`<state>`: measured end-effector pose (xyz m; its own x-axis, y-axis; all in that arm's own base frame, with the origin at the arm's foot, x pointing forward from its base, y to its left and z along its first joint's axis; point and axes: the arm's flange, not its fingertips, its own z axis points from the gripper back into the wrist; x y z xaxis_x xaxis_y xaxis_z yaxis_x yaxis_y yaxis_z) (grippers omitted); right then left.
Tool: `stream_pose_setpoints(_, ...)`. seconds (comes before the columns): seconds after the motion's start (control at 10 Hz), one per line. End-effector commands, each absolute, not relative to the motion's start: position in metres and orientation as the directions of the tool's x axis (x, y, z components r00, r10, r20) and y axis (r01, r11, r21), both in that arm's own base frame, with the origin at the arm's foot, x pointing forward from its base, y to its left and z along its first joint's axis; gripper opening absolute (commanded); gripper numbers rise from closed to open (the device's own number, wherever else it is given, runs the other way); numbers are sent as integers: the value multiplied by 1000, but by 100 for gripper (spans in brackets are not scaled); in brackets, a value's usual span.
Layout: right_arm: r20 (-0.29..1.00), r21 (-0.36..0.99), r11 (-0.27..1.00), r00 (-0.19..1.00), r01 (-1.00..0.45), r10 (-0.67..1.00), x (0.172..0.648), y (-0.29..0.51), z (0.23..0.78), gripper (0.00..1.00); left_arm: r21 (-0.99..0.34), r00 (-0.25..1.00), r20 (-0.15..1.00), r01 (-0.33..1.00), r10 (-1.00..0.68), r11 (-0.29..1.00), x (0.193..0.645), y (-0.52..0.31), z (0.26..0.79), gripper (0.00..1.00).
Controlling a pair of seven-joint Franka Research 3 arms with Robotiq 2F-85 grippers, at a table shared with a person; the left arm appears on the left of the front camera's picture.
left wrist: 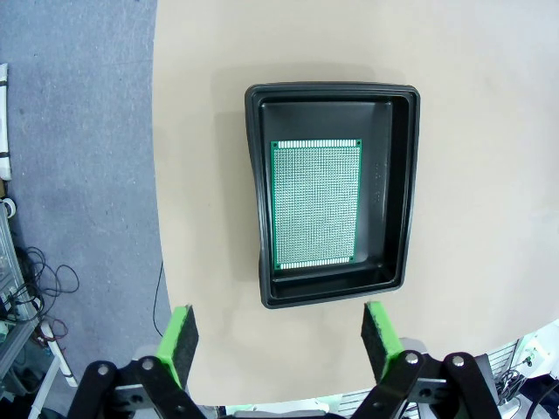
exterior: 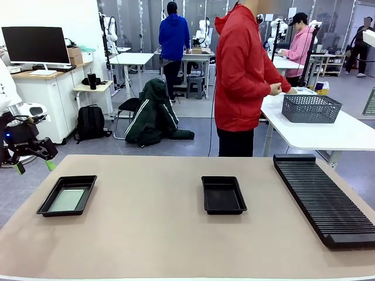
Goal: Inspect and transfer BCBs to ESD trays.
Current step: Pick up the Blank PCB from the PCB Rack and place it in the right ESD tray.
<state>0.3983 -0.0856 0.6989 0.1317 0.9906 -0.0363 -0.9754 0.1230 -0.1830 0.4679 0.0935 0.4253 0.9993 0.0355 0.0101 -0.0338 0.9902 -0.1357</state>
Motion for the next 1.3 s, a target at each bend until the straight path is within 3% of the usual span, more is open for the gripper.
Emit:
stream_pose_setpoints(0.0, -42, -183, 116, 126, -976, 991, 399, -83, 699, 2, -133, 999, 14, -29, 31, 991, 468, 94, 424, 100)
stream_pose_setpoints(0.6, -37, -183, 118, 127, -976, 991, 399, -84, 699, 2, -133, 999, 14, -29, 31, 991, 468, 94, 424, 100)
stream_pose_setpoints(0.8, 163, -88, 379, 362, -921, 918, 426, -62, 670, 2, -133, 999, 14, -29, 31, 991, 468, 94, 424, 100)
stream_pose_setpoints(1.1, 334, 198, 650, 674, -734, 659, 437, -13, 620, 2, -133, 999, 14, -29, 31, 991, 468, 94, 424, 100)
stream_pose_setpoints(1.2, 337, 268, 718, 760, -643, 555, 436, 10, 601, 2, -133, 999, 14, -29, 31, 991, 468, 94, 424, 100)
